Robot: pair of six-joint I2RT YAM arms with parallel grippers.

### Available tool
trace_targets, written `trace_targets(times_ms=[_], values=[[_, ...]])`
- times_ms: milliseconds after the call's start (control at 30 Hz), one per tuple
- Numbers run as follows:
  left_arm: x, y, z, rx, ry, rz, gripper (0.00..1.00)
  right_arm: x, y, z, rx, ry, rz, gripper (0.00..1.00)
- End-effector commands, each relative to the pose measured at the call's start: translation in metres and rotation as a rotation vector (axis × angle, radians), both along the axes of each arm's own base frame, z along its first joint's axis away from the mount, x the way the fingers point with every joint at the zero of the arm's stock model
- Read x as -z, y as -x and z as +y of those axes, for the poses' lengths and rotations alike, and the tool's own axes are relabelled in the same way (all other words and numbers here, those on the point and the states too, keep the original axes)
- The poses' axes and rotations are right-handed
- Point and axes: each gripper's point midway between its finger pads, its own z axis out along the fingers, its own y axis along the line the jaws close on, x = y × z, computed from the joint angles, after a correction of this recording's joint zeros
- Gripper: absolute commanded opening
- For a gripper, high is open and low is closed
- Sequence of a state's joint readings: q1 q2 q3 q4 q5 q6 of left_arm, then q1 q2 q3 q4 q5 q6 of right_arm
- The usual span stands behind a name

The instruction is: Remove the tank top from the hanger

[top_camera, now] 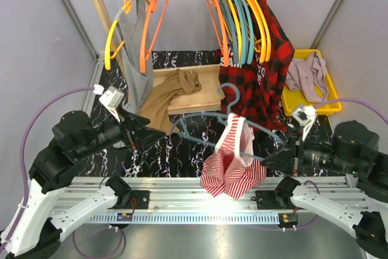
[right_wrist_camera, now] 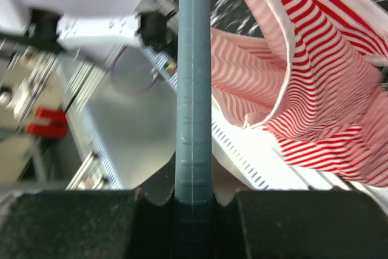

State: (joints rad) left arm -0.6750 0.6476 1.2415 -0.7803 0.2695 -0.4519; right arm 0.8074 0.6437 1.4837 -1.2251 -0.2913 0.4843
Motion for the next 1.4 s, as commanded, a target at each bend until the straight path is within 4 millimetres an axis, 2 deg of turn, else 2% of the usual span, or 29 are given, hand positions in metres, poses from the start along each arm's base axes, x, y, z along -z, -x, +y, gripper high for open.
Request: trace_targets(times_ms=[0, 100, 167, 200, 267, 333, 467, 567, 600, 633, 733, 767, 800, 833, 867, 900, 933, 967, 1000, 1033, 1067, 1100, 1167, 1200, 1233, 1267, 1300, 1367], values=[[-0.008, 0.020, 0.006, 0.066, -0.020, -0.029, 0.99, -0.006, 0.035, 0.030, -0.312, -0.047, 0.075, 0.00], [-0.019, 0.039, 0.018, 0.095, -0.028, -0.078, 0.99, -0.012, 0.045, 0.034, -0.391, -0.077, 0.070, 0.00], [-0.006, 0.056, 0.013, 0.198, -0.055, -0.025, 0.99, -0.017, 0.050, 0.037, -0.440, -0.102, 0.070, 0.00], [-0.003, 0.073, 0.007, 0.297, -0.044, 0.008, 0.99, -0.021, 0.050, 0.040, -0.459, -0.118, 0.057, 0.00], [0.012, 0.085, 0.002, 0.374, -0.046, 0.078, 0.99, -0.024, 0.052, 0.044, -0.493, -0.129, 0.060, 0.00], [0.015, 0.104, 0.001, 0.467, -0.028, 0.099, 0.99, -0.026, 0.052, 0.046, -0.509, -0.134, 0.051, 0.00], [0.024, 0.117, 0.005, 0.525, -0.036, 0.106, 0.99, -0.038, 0.060, 0.051, -0.588, -0.180, 0.049, 0.00], [0.022, 0.126, 0.002, 0.589, -0.011, 0.112, 0.99, -0.043, 0.064, 0.054, -0.634, -0.207, 0.055, 0.00], [0.014, 0.133, -0.001, 0.649, 0.025, 0.090, 0.99, -0.045, 0.064, 0.055, -0.647, -0.220, 0.050, 0.00], [0.016, 0.137, -0.003, 0.682, 0.044, 0.122, 0.96, -0.045, 0.065, 0.057, -0.658, -0.223, 0.063, 0.00], [0.003, 0.152, -0.006, 0.810, 0.113, 0.125, 0.52, -0.042, 0.061, 0.060, -0.654, -0.214, 0.068, 0.00], [0.003, 0.157, -0.006, 0.855, 0.127, 0.138, 0.06, -0.039, 0.058, 0.062, -0.643, -0.205, 0.077, 0.00], [0.001, 0.156, -0.007, 0.854, 0.135, 0.129, 0.00, -0.036, 0.055, 0.063, -0.632, -0.194, 0.081, 0.00], [0.000, 0.158, -0.007, 0.857, 0.136, 0.126, 0.00, -0.033, 0.052, 0.064, -0.618, -0.183, 0.079, 0.00], [0.001, 0.160, -0.005, 0.872, 0.138, 0.124, 0.00, -0.027, 0.044, 0.066, -0.571, -0.157, 0.085, 0.09], [0.002, 0.160, -0.005, 0.872, 0.134, 0.123, 0.00, -0.023, 0.037, 0.067, -0.535, -0.135, 0.076, 0.30], [0.003, 0.160, -0.005, 0.868, 0.129, 0.120, 0.00, -0.017, 0.029, 0.067, -0.492, -0.107, 0.073, 0.45], [0.004, 0.158, -0.005, 0.861, 0.122, 0.122, 0.00, -0.003, 0.008, 0.065, -0.370, -0.039, 0.066, 0.56], [0.013, 0.150, -0.007, 0.810, 0.088, 0.131, 0.00, 0.005, -0.005, 0.062, -0.285, 0.005, 0.067, 0.93], [0.014, 0.144, -0.007, 0.768, 0.065, 0.124, 0.00, 0.013, -0.021, 0.056, -0.180, 0.054, 0.068, 0.99], [0.020, 0.136, -0.007, 0.714, 0.032, 0.136, 0.00, 0.031, -0.051, 0.037, 0.025, 0.164, 0.052, 1.00], [0.039, 0.112, -0.006, 0.576, -0.056, 0.174, 0.00, 0.038, -0.064, 0.027, 0.131, 0.200, 0.062, 1.00], [0.048, 0.092, -0.003, 0.453, -0.118, 0.199, 0.00, 0.053, -0.089, -0.002, 0.347, 0.310, 0.052, 1.00], [0.057, 0.074, -0.003, 0.362, -0.159, 0.235, 0.00, 0.054, -0.093, -0.007, 0.400, 0.315, 0.065, 1.00], [0.061, 0.067, -0.003, 0.326, -0.170, 0.252, 0.00, 0.053, -0.096, -0.014, 0.447, 0.313, 0.062, 1.00], [0.064, 0.059, -0.004, 0.295, -0.182, 0.269, 0.00, 0.055, -0.105, -0.032, 0.558, 0.350, 0.047, 1.00], [0.074, 0.047, -0.005, 0.239, -0.218, 0.315, 0.00, 0.056, -0.109, -0.042, 0.646, 0.349, 0.064, 1.00], [0.085, 0.035, -0.004, 0.190, -0.271, 0.363, 0.00, 0.051, -0.117, -0.070, 0.813, 0.376, 0.040, 1.00]])
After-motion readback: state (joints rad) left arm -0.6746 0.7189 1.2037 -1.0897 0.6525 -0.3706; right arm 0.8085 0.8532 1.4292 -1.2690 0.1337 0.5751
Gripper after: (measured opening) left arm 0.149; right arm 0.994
